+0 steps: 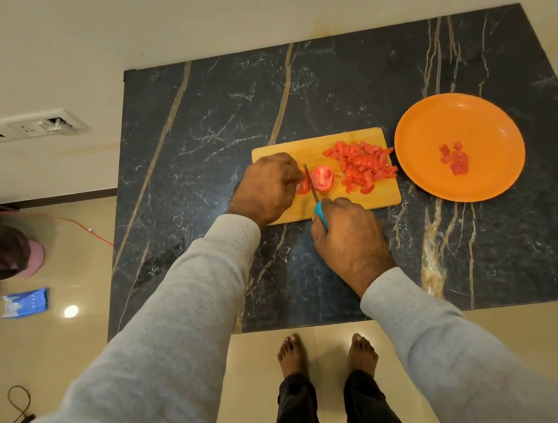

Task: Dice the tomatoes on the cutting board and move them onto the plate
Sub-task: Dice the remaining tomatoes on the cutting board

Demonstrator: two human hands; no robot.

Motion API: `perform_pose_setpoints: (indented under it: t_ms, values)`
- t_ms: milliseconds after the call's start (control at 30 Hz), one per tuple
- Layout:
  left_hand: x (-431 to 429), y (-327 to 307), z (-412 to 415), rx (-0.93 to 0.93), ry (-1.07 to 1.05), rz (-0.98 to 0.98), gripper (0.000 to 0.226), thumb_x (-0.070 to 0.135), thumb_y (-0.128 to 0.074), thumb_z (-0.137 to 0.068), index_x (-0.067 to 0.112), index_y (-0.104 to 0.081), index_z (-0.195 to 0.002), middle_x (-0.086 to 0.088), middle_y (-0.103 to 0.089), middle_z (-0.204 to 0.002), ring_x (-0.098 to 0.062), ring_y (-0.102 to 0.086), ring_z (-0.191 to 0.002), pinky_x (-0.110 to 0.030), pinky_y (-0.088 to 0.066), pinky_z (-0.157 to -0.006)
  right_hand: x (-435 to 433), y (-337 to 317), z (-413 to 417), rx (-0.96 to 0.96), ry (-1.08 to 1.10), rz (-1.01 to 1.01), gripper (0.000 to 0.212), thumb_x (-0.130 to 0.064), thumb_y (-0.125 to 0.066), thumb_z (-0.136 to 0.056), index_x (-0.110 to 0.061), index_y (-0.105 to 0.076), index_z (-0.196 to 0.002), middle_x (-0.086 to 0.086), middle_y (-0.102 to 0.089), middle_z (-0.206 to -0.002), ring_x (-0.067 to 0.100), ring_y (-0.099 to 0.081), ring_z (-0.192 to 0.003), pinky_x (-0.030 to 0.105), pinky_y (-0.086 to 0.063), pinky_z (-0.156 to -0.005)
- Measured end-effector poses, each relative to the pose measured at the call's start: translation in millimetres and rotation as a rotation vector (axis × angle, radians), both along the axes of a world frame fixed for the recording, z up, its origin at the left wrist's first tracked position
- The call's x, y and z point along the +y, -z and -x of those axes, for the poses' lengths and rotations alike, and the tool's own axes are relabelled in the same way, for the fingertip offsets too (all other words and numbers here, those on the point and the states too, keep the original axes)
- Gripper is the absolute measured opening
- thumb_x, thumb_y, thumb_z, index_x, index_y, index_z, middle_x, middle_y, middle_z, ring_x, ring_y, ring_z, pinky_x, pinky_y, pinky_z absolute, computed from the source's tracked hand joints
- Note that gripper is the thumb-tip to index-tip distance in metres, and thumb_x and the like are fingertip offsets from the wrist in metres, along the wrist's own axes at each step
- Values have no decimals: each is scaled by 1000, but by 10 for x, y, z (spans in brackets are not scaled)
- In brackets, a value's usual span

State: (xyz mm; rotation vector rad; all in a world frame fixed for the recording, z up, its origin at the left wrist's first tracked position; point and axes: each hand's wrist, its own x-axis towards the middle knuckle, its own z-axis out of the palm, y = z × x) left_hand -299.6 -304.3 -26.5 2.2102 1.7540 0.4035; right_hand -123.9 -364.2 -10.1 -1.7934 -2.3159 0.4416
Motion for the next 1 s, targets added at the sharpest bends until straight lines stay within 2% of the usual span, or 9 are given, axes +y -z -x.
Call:
perform_pose_setpoints:
  t_ms: [167, 333, 500, 633, 733, 800, 1000]
  values:
    - [4, 19, 40, 6, 28, -14, 21, 20, -66, -95, 18, -83, -106, 2, -74, -108, -19, -68, -101, -37, -57, -92, 139, -68, 180, -63, 5, 52, 20, -19, -55, -95, -5, -68, -100, 14, -66, -95, 36, -65, -83, 39, -51, -67]
    - [-15, 20, 13, 8, 10, -18, 22, 22, -65, -95, 19, -83, -106, 1, -74, -108, -19, -67, -100, -40, -58, -90, 116, -116, 220, -141, -41, 77, 24, -16, -52, -96, -4, -65, -112, 16, -66, -104, 37, -68, -86, 38, -52, -66]
    - [-36, 47, 39, -10, -8, -19, 23, 27, -64, -96, 21, -82, -108, 3, -75, -110, -19, -68, -102, -40, -57, -93, -155, -38, 100, -168, -19, 192, 33, -24, -51, -100, -8, -57, -128, 11, -62, -118, 32, -67, -97, 39, -55, -77]
    - [-62, 69, 61, -25, -7, -47, 22, 27, -64, -97, 20, -81, -109, 2, -75, -110, -19, -68, -101, -39, -57, -93, -312, -58, 36, -116, 19, 205, 32, -27, -49, -101, -10, -59, -126, 8, -64, -115, 29, -67, -95, 38, -58, -79]
    - [-87, 87, 65, -14, 1, -48, 25, 28, -62, -98, 17, -81, -108, 0, -75, -110, -20, -69, -99, -40, -59, -90, -325, -136, 22, -66, 29, 125, 37, -33, -45, -103, -11, -59, -129, 8, -64, -112, 27, -66, -93, 38, -57, -77]
    - [-94, 83, 69, -2, -5, -56, 27, 28, -59, -97, 16, -82, -107, -1, -75, -108, -21, -70, -97, -41, -60, -87, -279, -169, 79, -70, 15, 96, 37, -31, -45, -103, -9, -58, -130, 8, -64, -110, 29, -66, -92, 38, -54, -74]
    - [-94, 32, 53, 11, 8, -23, 34, 28, -53, -97, 14, -82, -109, -3, -75, -109, -23, -69, -100, -43, -60, -88, -20, -164, 291, -107, -1, 117, 28, -23, -53, -97, -4, -65, -113, 14, -65, -105, 35, -66, -87, 39, -52, -68]
